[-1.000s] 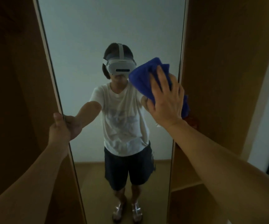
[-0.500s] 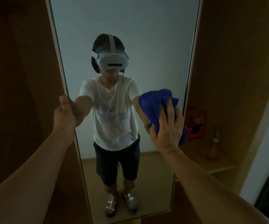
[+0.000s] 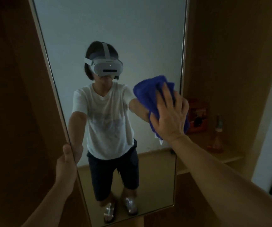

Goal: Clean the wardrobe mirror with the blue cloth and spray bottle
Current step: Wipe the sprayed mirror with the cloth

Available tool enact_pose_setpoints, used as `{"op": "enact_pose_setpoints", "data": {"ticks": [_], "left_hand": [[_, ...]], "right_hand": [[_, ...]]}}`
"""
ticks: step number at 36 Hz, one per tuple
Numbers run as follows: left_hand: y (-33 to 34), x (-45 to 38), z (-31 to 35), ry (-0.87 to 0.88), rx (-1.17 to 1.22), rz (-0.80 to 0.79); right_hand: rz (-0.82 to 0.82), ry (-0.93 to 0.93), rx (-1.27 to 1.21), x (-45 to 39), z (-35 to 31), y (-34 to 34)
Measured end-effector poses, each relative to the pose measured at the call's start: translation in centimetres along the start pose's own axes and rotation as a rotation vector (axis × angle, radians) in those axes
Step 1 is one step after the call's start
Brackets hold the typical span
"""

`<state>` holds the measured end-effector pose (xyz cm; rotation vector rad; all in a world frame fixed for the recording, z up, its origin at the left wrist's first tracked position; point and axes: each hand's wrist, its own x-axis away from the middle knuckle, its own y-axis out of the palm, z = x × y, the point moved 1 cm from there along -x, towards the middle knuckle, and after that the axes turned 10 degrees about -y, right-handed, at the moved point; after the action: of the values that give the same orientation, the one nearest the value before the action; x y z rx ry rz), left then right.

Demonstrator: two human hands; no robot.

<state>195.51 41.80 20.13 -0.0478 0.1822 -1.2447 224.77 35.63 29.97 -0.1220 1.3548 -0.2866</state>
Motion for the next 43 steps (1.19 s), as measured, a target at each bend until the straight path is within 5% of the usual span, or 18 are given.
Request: {"op": "enact_pose_setpoints", "data": {"ticks": [10, 18, 24, 34, 43], "left_hand": [[1.3, -1.2, -1.4, 0.006, 0.175, 0.080], [1.4, -2.5, -2.1, 0.061, 0.265, -0.091], [1.8, -3.6, -7.3, 0.089, 0.369, -0.169], [3.2, -3.5, -13.4, 0.189, 0.349, -0.042], [2.5, -2.2, -15.7, 0.222, 0.288, -0.128]], "right_hand": [[0.117, 0.240, -0.039, 1.3, -0.8, 0.5], [0.254, 0.295, -0.195, 6.2, -2.5, 2.3], [0.298, 0.143, -0.196, 11.3, -5.9, 4.4], [0.228, -0.095, -0.200, 18.4, -11.7, 6.9], [0.109, -0.495, -0.142, 21.2, -11.8, 7.3]]}}
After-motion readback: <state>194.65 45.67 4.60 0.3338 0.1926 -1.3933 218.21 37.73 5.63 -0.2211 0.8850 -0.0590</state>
